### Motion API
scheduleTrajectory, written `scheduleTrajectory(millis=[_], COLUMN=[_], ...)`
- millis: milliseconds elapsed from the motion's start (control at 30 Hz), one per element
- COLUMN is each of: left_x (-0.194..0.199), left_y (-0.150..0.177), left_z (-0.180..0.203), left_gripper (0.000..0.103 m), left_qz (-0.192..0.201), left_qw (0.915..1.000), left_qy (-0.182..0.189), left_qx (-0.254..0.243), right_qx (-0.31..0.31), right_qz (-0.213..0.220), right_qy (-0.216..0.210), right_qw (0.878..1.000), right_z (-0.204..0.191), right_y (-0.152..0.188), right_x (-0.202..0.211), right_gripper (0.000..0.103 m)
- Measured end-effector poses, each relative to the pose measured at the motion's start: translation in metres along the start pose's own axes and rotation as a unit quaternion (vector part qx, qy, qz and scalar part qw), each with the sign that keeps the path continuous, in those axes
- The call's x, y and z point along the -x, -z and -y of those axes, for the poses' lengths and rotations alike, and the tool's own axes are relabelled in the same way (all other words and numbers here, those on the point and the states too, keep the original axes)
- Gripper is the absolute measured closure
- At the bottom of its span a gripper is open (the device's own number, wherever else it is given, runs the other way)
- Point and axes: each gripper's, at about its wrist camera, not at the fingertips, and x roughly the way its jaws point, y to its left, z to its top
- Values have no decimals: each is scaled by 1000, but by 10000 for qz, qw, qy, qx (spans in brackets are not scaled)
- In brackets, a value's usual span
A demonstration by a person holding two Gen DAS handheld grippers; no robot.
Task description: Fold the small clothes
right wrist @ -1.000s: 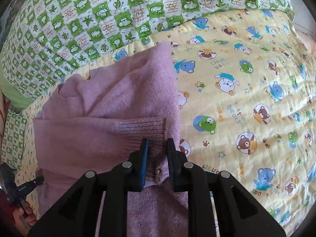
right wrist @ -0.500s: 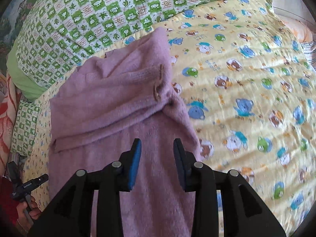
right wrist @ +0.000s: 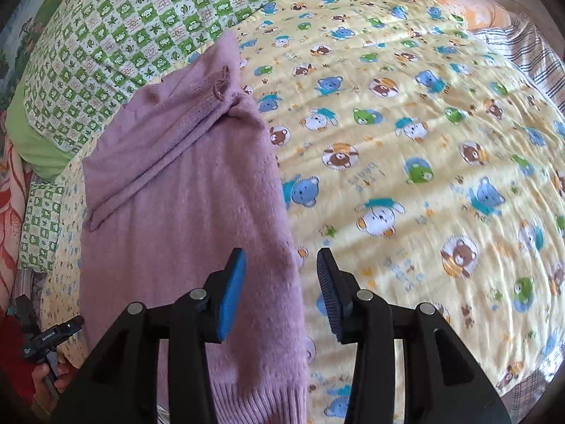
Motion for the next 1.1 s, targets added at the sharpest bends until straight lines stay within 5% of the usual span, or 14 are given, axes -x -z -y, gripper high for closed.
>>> scheduleTrajectory(millis=[467,733,767,900,933,1000,1100], left_x=[-2,-11,-12,-21,-21,-17,-9], left_y=[38,42,40,37,37,40,47], left_z=[4,11,13,17,15,8,-4], left_gripper=[31,29,32,86,91,95,98], left_qz=[-300,-348,-369,-576,-574,-523,-395], left_qw=[9992,9982,9977,9942,9937,9922,9905], left_qy=[254,497,574,905,958,1118,1284], left_qx=[-111,-19,-10,36,76,180,296], right_qx=[80,7,13,-2,-63,-138,-330], right_qz=[-239,-409,-418,-514,-523,-548,-474], right_qy=[-394,-1021,-1101,-1291,-1362,-1388,-1546], right_qw=[9989,9939,9930,9903,9893,9887,9863], right_z=[7,7,5,0,1,6,21], right_y=[63,78,78,77,77,78,83], right_x=[13,2,1,-11,-13,-14,-6], right_gripper=[60,60,59,59,64,92,93])
